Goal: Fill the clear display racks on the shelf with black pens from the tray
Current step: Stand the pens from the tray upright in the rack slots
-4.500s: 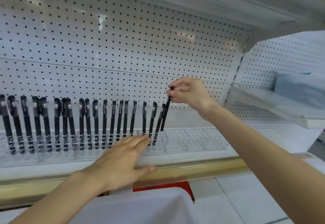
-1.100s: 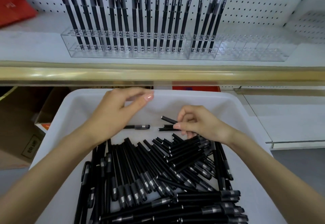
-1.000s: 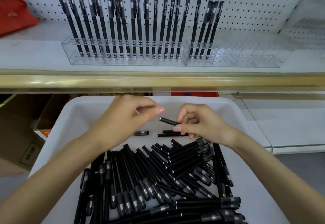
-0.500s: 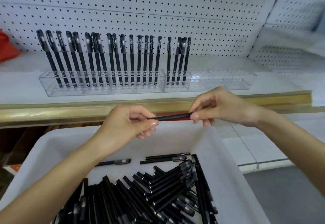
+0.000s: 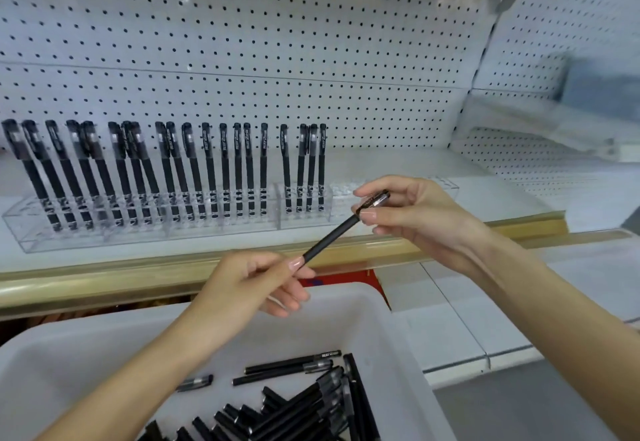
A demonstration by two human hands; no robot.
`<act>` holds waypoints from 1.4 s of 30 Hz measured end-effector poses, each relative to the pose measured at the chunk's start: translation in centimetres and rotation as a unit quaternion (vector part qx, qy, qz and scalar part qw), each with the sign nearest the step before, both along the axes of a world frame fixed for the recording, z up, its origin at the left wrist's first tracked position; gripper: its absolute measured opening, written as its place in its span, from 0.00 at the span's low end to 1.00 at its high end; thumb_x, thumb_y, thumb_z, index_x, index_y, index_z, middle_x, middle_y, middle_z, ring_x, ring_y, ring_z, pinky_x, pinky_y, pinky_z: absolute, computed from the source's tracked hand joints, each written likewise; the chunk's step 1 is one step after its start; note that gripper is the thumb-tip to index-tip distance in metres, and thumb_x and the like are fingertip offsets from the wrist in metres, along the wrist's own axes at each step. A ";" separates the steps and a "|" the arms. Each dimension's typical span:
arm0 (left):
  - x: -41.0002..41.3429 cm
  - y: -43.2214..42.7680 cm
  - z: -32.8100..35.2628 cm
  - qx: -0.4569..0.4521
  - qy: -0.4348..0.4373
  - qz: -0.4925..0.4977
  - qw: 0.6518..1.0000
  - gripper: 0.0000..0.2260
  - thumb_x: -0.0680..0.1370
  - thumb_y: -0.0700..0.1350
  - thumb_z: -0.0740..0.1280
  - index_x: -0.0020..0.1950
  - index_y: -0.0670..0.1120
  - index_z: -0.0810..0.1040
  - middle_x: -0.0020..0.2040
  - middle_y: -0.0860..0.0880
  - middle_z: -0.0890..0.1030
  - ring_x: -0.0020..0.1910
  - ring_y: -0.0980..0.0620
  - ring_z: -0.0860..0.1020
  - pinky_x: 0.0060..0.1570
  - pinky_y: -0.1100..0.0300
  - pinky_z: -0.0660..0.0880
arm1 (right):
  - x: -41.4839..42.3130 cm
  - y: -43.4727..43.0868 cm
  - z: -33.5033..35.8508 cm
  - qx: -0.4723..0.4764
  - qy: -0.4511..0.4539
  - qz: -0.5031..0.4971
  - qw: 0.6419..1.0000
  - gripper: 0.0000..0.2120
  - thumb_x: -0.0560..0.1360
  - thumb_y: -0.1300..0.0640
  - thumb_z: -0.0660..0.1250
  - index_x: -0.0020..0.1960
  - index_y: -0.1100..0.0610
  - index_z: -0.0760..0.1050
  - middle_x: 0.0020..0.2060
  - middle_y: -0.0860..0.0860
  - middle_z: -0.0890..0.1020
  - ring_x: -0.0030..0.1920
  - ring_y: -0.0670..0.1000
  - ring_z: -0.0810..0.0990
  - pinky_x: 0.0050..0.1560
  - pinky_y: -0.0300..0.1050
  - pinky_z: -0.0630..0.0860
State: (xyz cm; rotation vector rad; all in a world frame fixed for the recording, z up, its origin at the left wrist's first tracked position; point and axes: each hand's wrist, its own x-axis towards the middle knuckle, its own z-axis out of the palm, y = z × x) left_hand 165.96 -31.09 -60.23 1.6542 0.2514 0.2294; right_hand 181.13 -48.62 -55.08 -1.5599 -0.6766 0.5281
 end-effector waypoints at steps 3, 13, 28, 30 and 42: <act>0.7 -0.4 0.1 0.005 -0.010 0.002 1.000 0.07 0.77 0.40 0.66 0.45 0.41 0.84 0.36 0.43 0.84 0.32 0.53 0.81 0.33 0.65 0.78 | 0.2 0.1 -0.3 0.060 0.045 -0.011 0.997 0.11 0.61 0.60 0.74 0.44 0.58 0.81 0.40 0.56 0.84 0.41 0.48 0.82 0.38 0.35 0.77; 3.9 0.3 0.4 0.398 -0.067 0.061 0.913 0.22 0.75 0.62 0.58 0.64 0.54 0.76 0.60 0.60 0.78 0.61 0.62 0.74 0.65 0.62 0.68 | 2.9 0.7 2.8 0.049 -0.107 -0.122 0.985 0.09 0.75 0.61 0.69 0.50 0.68 0.77 0.45 0.57 0.85 0.43 0.52 0.85 0.45 0.44 0.82; 5.7 2.6 0.7 0.642 0.033 0.016 0.766 0.39 0.73 0.69 0.37 0.79 0.50 0.45 0.79 0.52 0.48 0.77 0.55 0.47 0.68 0.65 0.36 | 9.5 5.2 4.4 -0.028 -0.248 -0.132 0.959 0.02 0.75 0.65 0.68 0.46 0.60 0.77 0.38 0.54 0.83 0.38 0.50 0.83 0.42 0.39 0.81; 5.7 2.6 1.5 0.621 0.039 0.007 0.783 0.38 0.73 0.67 0.42 0.79 0.50 0.45 0.79 0.53 0.49 0.77 0.56 0.48 0.67 0.67 0.38 | 9.6 5.5 4.2 -0.042 -0.250 -0.124 0.959 0.01 0.75 0.64 0.69 0.47 0.60 0.78 0.37 0.54 0.83 0.38 0.48 0.83 0.43 0.40 0.81; 6.1 2.9 2.2 0.612 0.051 -0.012 0.789 0.33 0.79 0.65 0.50 0.79 0.50 0.50 0.79 0.53 0.54 0.77 0.56 0.53 0.72 0.62 0.50 | 9.6 6.9 2.9 -0.147 -0.294 -0.090 0.940 0.08 0.75 0.59 0.70 0.46 0.65 0.77 0.36 0.52 0.83 0.43 0.53 0.84 0.47 0.49 0.81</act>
